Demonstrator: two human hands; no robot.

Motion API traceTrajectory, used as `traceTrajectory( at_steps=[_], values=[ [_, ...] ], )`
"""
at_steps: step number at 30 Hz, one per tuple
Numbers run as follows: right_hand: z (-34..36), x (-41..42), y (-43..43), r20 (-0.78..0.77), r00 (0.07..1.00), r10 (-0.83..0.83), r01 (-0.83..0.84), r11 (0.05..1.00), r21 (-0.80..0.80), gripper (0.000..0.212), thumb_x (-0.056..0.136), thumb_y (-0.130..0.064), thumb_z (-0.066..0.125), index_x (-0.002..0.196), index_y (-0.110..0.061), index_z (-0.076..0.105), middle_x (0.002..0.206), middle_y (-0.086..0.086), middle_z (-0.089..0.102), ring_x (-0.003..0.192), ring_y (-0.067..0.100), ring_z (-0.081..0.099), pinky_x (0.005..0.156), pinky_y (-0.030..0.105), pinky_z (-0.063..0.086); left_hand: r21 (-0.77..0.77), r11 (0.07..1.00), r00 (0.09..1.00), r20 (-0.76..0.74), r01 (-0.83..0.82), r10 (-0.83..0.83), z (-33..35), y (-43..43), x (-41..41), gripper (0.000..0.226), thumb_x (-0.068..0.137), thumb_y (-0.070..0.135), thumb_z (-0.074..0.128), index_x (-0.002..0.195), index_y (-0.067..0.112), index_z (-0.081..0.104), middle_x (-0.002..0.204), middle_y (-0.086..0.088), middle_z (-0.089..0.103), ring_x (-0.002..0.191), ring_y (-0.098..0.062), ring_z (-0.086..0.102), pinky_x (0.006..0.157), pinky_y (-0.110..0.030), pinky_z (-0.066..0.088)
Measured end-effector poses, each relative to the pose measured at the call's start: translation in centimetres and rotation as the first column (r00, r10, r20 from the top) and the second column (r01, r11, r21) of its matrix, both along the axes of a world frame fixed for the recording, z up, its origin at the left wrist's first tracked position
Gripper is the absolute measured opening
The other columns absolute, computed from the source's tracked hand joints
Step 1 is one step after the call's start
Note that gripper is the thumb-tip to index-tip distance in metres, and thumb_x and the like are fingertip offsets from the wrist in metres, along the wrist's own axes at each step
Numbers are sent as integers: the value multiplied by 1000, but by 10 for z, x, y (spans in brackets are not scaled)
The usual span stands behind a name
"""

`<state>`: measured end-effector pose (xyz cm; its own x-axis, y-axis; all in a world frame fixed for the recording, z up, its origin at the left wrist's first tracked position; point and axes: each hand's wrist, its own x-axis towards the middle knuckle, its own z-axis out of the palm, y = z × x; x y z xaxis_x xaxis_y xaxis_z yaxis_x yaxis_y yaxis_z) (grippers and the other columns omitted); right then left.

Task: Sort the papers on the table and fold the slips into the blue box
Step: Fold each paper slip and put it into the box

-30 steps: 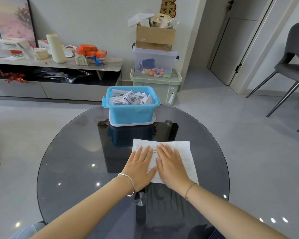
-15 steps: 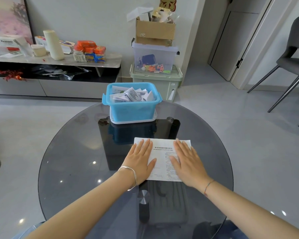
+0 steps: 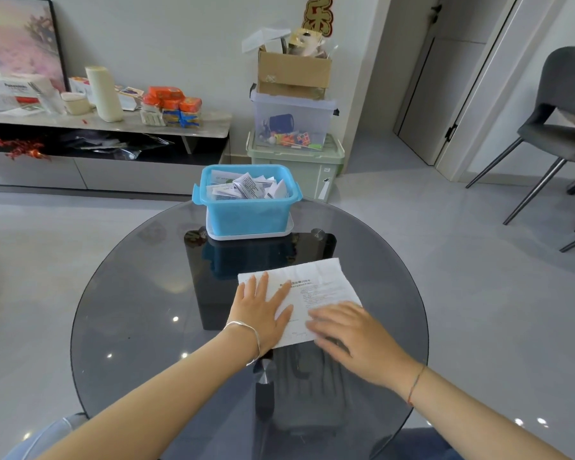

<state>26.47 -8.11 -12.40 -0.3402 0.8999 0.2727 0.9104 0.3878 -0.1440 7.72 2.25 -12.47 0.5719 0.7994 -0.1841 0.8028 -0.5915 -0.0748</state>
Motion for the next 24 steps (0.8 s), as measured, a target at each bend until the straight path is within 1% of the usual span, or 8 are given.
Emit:
traceTrajectory(
  at_steps=[4,6,9,12,15,20,22,24],
  values=[
    [-1,12,-4,257,949,183,-213,973,90,28,88,-31,65,114,-19,67,113,-4,68,96,11,66,81,25,56,38,999,996,-77,37,-34,15,-18,-2,57,101,48,10,152,29,-8,152,-9,17,137,-29,21,113,-41,20],
    [0,20,-3,312,926,214,-257,961,105,45,73,-22,83,114,-15,68,110,0,70,92,13,68,74,26,58,57,996,993,-96,74,-69,18,-22,-9,56,101,47,13,152,29,-4,150,-7,19,136,-27,22,114,-39,21],
    [4,21,0,400,883,246,-315,942,114,57,59,-14,89,112,-12,70,106,3,71,90,13,69,70,23,57,93,986,988,-81,138,-131,20,-13,-14,55,102,48,18,152,29,6,155,-4,13,142,-28,13,118,-39,10],
    [3,17,7,471,844,258,-370,915,162,59,58,-11,89,113,-9,67,99,5,71,83,14,69,62,24,57,3,977,977,-7,212,-212,18,1,-16,58,102,46,21,152,19,10,161,-1,-2,148,-23,-5,119,-37,-3],
    [0,9,12,430,876,218,-327,924,197,61,58,-11,88,114,-9,64,94,2,70,76,13,68,58,24,56,-81,974,976,58,212,-208,13,3,-21,61,101,47,20,153,21,1,161,-2,2,148,-21,2,121,-35,4],
    [1,1,12,287,941,181,-246,947,208,53,45,-14,95,95,-16,76,93,-2,74,79,10,71,65,21,57,-20,970,970,-35,242,-242,17,-7,-22,54,101,50,14,150,39,-4,156,-3,11,142,-25,14,118,-39,8],
    [-1,10,9,158,977,145,-174,967,186,56,45,-7,94,97,-17,76,98,-3,74,84,10,71,69,19,55,-28,967,967,-11,254,-255,15,-1,-29,57,97,57,6,150,39,0,158,1,7,145,-24,7,119,-38,0],
    [-5,21,3,52,992,113,-119,982,145,51,54,-1,90,100,-17,75,104,-4,73,89,10,70,74,18,55,-55,941,943,47,333,-331,13,5,-36,86,76,71,-19,151,36,4,161,5,0,148,-21,-5,115,-35,-13]
  ],
)
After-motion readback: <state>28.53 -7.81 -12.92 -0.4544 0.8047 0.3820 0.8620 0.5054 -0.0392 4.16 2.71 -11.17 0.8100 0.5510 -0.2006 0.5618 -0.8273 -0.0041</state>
